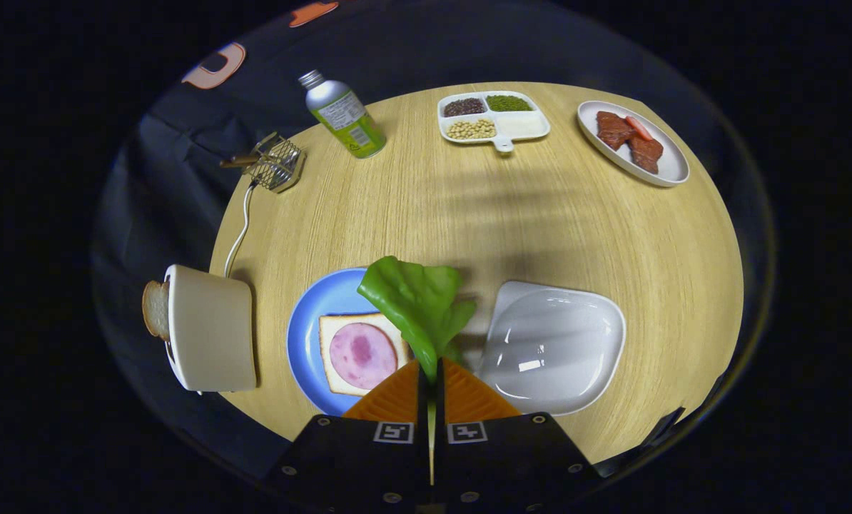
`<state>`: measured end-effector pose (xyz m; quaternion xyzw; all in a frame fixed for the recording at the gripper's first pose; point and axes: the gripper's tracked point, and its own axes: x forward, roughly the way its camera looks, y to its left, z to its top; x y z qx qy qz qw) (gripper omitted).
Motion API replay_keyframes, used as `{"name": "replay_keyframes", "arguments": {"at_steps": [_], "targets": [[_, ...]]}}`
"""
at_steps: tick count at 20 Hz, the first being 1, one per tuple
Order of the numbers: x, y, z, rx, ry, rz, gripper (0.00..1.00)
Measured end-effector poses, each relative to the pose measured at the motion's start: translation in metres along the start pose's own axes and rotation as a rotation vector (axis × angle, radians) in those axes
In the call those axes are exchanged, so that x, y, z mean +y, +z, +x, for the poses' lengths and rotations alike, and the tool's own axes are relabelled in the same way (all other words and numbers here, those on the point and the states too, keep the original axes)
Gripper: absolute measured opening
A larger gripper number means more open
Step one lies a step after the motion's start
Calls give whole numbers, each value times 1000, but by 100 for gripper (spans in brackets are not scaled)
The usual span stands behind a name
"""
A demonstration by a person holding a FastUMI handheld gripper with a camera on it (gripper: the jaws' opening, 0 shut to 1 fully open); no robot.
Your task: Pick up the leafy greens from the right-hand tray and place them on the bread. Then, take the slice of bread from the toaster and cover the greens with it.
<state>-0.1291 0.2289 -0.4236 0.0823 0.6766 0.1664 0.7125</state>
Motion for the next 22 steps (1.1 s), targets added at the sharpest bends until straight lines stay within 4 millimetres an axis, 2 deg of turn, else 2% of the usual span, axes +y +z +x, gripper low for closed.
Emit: {"name": "replay_keyframes", "arguments": {"at_steps": [3,7,14,16,17,22], "targets": [[14,2,11,4,-3,-17,3],[20,-3,26,38,-37,-38,6],[50,-10,33,59,17,-84,15],[57,-13,32,68,25,-89,23],[61,-13,31,69,34,-99,33],[72,-11,18,49,31,-119,55]]}}
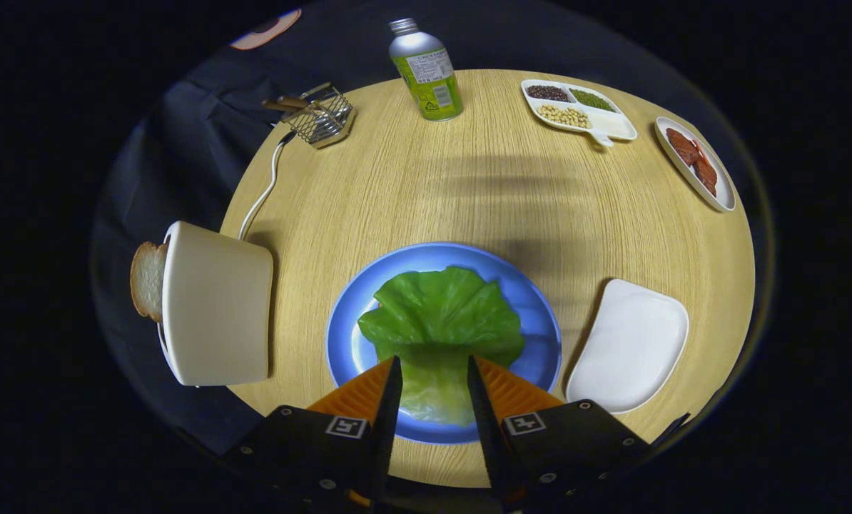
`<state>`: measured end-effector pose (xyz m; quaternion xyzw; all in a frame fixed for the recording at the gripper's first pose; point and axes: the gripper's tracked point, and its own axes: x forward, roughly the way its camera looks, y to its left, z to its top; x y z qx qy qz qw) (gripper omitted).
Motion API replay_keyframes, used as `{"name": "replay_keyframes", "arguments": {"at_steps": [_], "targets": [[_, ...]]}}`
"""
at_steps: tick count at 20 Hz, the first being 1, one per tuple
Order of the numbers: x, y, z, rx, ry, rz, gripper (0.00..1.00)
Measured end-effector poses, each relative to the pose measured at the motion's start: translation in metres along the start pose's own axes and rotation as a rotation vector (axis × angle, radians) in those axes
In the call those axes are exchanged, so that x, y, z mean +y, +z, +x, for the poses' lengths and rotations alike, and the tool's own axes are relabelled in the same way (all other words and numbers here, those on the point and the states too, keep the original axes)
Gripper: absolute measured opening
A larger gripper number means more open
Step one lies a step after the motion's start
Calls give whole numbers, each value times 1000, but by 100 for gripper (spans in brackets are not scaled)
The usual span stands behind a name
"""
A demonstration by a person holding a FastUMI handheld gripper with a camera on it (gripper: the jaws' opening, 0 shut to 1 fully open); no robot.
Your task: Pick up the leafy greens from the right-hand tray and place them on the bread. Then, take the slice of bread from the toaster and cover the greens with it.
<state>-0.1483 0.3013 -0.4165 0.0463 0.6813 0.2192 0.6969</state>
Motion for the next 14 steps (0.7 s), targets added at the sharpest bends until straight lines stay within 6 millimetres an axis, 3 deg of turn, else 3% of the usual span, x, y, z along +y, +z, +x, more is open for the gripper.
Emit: {"name": "replay_keyframes", "arguments": {"at_steps": [7,14], "targets": [[56,23,-55,-69,31,-65,85],[128,36,-96,-91,79,-130,93]]}}
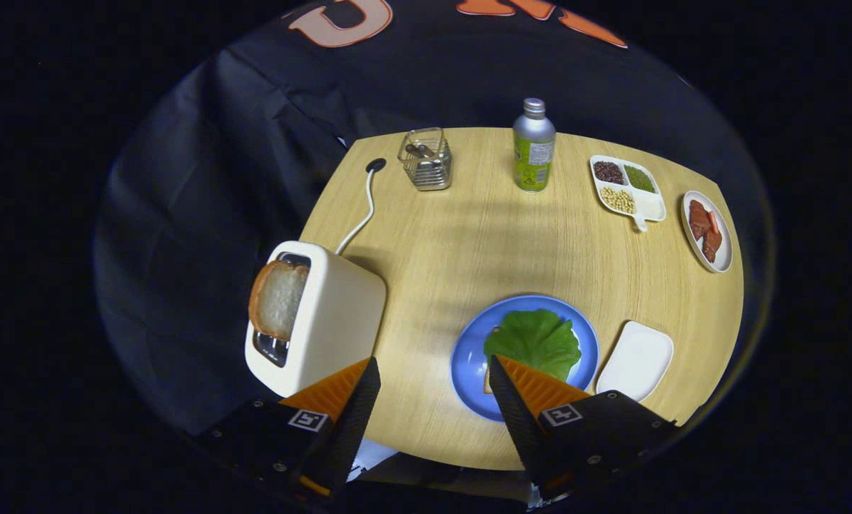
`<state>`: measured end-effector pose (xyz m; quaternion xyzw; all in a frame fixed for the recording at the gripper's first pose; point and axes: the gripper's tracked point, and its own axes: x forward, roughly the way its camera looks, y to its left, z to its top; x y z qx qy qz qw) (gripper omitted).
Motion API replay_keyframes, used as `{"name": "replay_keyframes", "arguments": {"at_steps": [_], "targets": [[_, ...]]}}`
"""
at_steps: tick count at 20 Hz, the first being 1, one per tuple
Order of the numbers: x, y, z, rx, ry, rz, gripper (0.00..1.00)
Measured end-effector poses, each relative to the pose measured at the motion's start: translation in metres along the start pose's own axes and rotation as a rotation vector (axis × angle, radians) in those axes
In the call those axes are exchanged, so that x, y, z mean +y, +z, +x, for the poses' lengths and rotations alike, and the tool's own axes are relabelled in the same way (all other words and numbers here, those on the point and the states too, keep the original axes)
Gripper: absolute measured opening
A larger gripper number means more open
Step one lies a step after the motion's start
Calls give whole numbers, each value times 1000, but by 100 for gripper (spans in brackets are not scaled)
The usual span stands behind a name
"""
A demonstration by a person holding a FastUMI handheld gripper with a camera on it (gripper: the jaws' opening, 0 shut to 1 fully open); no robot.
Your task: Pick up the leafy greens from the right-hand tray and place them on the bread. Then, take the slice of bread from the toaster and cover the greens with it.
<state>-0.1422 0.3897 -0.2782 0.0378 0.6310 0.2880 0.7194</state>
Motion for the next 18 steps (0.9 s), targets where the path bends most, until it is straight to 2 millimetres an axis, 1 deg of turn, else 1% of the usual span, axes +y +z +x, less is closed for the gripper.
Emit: {"name": "replay_keyframes", "arguments": {"at_steps": [1,5,9,12,17,18], "targets": [[11,3,-5,0,5,-9,93],[47,19,-8,-4,21,-26,94],[88,33,-5,5,38,-51,94],[113,35,4,32,50,-52,91],[138,41,22,66,32,-60,85],[142,41,28,74,32,-60,83]]}}
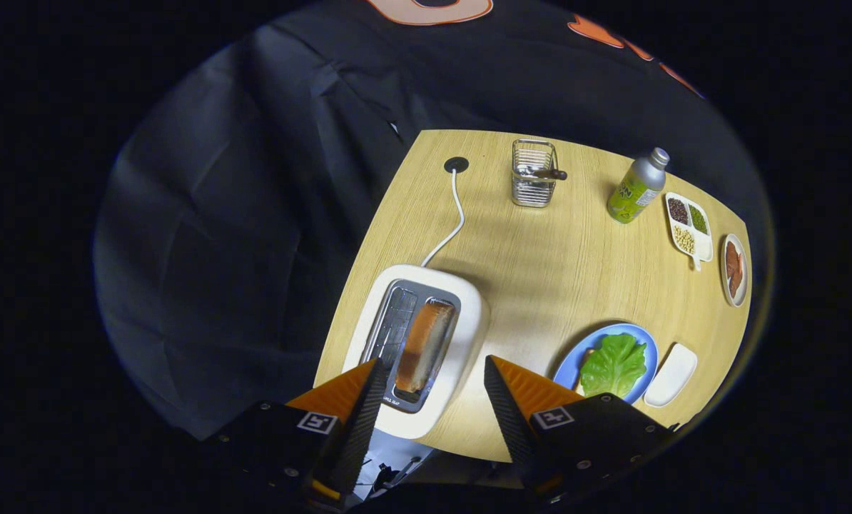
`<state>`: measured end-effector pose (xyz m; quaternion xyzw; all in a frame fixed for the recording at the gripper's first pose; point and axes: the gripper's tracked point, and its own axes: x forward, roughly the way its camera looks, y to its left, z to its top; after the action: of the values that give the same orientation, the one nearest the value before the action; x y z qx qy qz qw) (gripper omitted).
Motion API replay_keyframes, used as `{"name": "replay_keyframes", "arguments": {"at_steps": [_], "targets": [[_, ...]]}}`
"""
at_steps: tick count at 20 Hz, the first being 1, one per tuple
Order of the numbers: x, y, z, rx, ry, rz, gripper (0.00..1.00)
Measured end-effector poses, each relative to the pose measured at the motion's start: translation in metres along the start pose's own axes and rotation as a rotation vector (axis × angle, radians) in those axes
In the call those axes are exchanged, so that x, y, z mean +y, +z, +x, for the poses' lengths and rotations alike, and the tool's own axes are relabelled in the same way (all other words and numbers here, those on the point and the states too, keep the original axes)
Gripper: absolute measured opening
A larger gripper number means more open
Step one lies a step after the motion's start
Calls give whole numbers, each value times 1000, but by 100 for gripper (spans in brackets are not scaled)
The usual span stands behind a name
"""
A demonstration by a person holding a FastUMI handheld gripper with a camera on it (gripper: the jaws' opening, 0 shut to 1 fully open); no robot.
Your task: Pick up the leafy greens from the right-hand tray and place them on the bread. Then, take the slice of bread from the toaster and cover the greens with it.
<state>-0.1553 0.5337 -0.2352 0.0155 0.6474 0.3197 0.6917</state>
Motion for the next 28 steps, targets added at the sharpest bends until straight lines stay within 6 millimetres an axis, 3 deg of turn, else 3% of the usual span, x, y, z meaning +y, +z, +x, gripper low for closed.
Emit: {"name": "replay_keyframes", "arguments": {"at_steps": [4,9,12,15,17,19,28], "targets": [[1,2,20,31,-43,14,74],[2,0,37,61,-88,17,49],[1,-8,48,88,-102,31,39],[0,-9,48,85,-83,65,26],[-3,-6,43,64,-49,76,16],[-4,-5,33,46,-5,99,14],[-30,3,-38,-67,200,193,13]]}}
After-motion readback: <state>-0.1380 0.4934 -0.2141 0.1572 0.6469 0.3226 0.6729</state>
